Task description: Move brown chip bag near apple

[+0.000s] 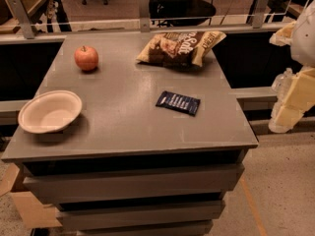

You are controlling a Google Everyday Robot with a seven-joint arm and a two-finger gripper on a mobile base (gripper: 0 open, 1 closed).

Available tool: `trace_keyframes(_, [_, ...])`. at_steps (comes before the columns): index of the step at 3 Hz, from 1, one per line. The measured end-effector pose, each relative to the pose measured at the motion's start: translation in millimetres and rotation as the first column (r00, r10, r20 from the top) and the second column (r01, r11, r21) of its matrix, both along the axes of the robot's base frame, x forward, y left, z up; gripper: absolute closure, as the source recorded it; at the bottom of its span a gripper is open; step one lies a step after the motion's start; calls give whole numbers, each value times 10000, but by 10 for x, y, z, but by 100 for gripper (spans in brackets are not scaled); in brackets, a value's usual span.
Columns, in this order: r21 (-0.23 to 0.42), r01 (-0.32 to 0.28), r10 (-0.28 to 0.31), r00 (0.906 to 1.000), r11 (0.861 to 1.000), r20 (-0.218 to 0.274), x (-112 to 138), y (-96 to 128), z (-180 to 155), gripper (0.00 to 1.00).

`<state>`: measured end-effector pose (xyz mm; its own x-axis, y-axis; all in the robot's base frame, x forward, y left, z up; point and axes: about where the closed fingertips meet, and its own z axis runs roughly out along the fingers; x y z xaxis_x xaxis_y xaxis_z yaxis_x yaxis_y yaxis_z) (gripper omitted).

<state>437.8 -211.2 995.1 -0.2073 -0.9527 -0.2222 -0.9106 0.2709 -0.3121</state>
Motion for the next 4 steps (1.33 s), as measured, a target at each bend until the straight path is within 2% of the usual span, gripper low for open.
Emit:
trace_keyframes(1, [0, 0, 0, 10000, 10000, 2, 0, 0, 1, 0])
trace_keyframes(2, [345, -130, 110, 9984, 9993, 561, 389, 44, 24, 0])
trace_keyframes(3, [580, -483, 410, 9918, 9971, 1211, 842, 148, 118, 0])
trace_keyframes(4, [607, -783, 655, 9796, 9951, 1901, 1324, 333, 191, 0])
